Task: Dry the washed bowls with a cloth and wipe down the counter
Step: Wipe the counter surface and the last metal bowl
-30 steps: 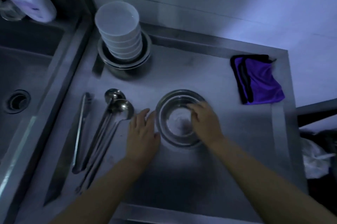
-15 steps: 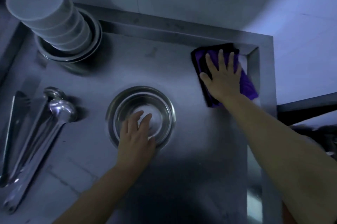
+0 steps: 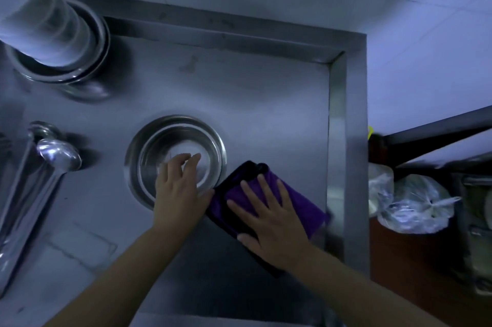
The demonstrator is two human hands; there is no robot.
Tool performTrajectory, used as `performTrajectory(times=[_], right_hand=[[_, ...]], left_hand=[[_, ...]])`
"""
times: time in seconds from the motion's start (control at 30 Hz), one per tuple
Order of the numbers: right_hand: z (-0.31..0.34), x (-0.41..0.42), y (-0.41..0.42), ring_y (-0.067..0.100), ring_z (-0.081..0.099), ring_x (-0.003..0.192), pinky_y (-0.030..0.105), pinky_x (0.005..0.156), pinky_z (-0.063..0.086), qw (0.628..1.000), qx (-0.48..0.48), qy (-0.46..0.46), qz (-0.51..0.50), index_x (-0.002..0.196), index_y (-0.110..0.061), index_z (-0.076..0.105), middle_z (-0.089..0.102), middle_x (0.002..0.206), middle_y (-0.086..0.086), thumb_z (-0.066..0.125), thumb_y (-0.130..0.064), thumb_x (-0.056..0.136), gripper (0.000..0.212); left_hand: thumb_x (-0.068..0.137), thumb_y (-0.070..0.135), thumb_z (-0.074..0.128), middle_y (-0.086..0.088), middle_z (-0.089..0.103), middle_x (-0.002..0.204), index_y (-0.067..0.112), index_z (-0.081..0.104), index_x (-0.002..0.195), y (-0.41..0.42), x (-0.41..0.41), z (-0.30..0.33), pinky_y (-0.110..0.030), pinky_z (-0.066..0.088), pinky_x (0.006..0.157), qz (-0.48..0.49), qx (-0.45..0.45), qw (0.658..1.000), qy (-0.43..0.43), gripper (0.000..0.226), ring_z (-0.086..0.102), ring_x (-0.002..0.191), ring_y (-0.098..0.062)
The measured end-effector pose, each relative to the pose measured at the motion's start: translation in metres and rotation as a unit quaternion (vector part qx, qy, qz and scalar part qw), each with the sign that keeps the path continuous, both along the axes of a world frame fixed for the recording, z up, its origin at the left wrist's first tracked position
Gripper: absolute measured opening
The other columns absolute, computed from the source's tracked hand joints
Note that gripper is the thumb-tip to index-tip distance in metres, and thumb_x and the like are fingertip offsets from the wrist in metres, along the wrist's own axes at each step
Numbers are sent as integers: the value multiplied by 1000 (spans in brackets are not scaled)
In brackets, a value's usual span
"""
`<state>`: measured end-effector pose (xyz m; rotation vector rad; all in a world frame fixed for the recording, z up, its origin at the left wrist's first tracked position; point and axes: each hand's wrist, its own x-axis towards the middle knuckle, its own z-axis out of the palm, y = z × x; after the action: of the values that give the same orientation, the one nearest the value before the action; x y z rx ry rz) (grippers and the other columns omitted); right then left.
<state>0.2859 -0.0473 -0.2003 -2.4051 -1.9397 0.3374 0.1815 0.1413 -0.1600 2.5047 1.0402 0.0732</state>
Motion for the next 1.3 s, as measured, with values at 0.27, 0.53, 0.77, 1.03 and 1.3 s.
performTrajectory(times=[0.27,0.53,0.77,1.03,1.3], right_hand=[[2,116,61,32,4,145,54,113,10,992,-13,-54,-117,148,-39,20,15,158,3,31,-67,86,69],[2,227,122,27,-14,145,55,113,-2,979,-46,-54,-189,148,-41,1,-6,160,-2,17,-71,88,69],[5,185,86,32,-7,145,52,116,0,970,-45,-73,-227,150,-37,4,-1,160,5,22,-64,92,66],[11,67,-8,38,9,144,53,115,11,975,-50,-89,-199,149,-30,22,17,157,11,30,-62,89,68],[20,-77,-90,38,12,144,55,113,17,947,-83,-69,-301,149,-32,20,17,157,8,27,-61,90,67]], left_hand=[[47,33,86,-11,57,129,11,60,122,-20,30,1,-48,44,91,-123,22,989,74,83,53,112,-38],[68,44,72,4,32,151,28,35,142,-25,39,-9,-43,18,107,-154,18,980,129,84,24,136,-28],[71,47,70,8,27,153,30,30,144,-26,35,-10,-42,19,107,-149,14,981,126,84,20,136,-26],[76,33,66,-5,40,147,13,46,135,-26,15,0,-44,26,104,-178,42,979,88,65,32,133,-32],[66,8,68,-14,58,129,4,62,116,-13,-54,15,-52,40,95,-177,27,984,10,50,47,121,-42]])
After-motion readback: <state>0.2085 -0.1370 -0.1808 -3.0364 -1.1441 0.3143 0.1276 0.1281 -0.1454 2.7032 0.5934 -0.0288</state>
